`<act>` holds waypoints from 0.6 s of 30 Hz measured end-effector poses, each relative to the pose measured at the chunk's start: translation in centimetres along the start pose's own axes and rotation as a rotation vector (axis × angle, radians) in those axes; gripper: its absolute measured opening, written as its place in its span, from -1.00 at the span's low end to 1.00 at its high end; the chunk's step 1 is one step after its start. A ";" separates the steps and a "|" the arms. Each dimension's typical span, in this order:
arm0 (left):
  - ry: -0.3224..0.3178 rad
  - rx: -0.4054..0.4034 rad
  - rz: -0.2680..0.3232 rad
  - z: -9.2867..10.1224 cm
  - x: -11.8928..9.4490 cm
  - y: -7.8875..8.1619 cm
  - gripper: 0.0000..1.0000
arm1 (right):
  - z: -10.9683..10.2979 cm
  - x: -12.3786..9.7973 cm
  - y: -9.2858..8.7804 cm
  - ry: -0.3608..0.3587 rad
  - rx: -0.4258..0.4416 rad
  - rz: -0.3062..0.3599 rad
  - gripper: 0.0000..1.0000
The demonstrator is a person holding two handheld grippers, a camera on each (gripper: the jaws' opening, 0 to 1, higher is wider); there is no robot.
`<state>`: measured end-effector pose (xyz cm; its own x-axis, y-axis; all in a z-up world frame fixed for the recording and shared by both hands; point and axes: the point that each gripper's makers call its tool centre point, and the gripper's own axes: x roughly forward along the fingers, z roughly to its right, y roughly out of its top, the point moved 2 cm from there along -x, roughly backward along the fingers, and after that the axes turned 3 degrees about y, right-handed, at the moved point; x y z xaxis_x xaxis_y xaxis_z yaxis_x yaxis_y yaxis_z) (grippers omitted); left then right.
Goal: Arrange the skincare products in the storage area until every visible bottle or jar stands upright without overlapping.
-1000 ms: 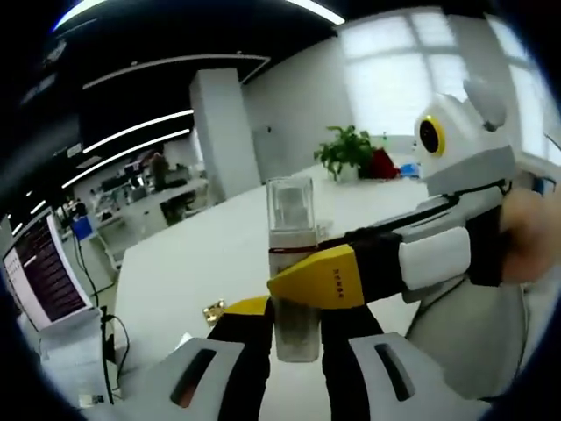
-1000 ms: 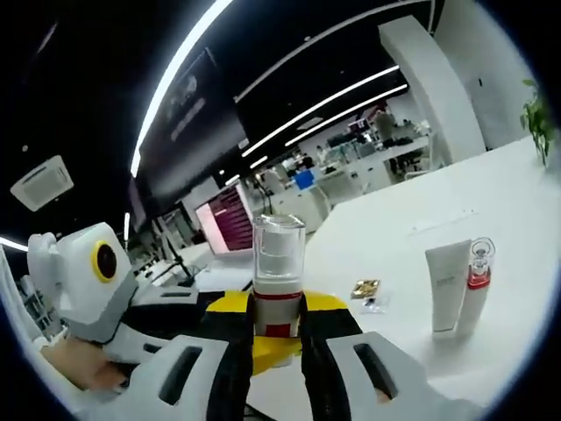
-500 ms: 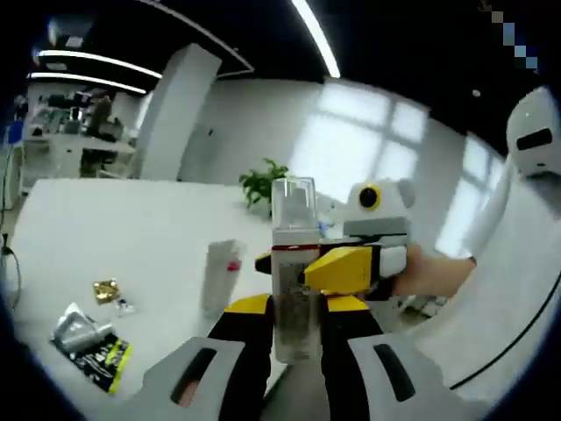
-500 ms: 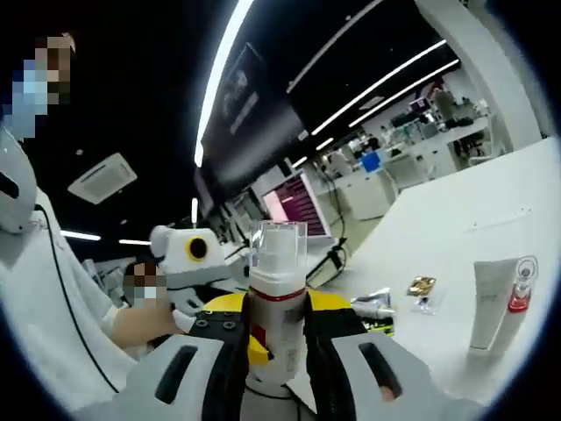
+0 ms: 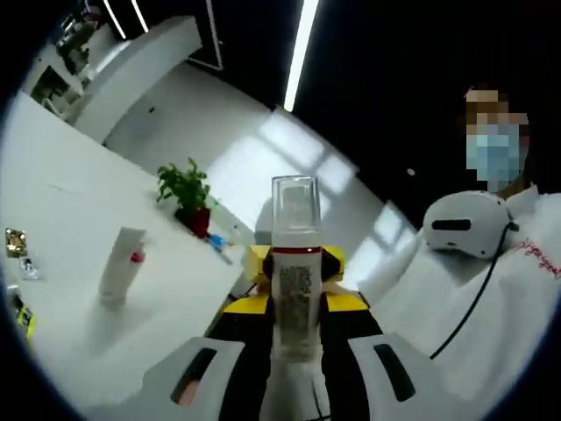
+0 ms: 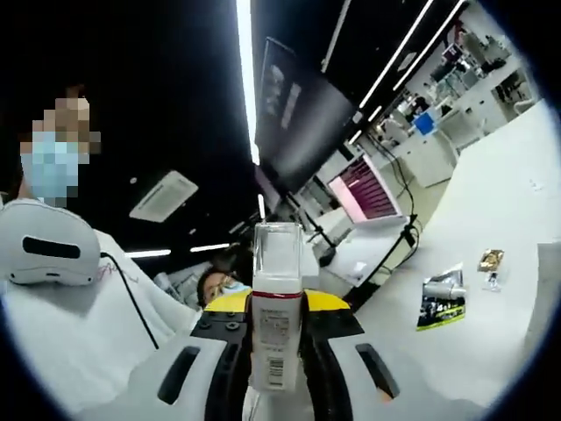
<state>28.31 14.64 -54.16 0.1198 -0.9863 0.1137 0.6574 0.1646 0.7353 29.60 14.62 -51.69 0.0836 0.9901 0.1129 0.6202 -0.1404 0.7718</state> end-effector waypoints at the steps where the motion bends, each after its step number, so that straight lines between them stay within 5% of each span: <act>1: 0.007 0.001 0.002 0.0 0.0 0.0 -0.50 | 0.2 -0.1 0.0 -0.010 0.003 0.003 -0.59; 6: 0.059 0.022 -0.001 -0.5 0.5 0.1 -0.49 | 0.9 -0.8 0.1 -0.035 -0.012 0.013 -0.61; 11: 0.147 0.201 -0.105 -1.6 0.7 -0.8 -0.50 | 1.5 -1.7 -0.9 -0.075 -0.157 -0.087 -0.61; 18: 0.176 0.434 -0.194 -2.8 1.6 -2.3 -0.49 | 2.0 -2.7 -2.5 -0.092 -0.404 -0.214 -0.61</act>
<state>29.05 12.76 -57.51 0.1744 -0.9748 -0.1392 0.3142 -0.0789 0.9461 29.37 12.33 -55.18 0.0671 0.9908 -0.1174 0.2787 0.0944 0.9557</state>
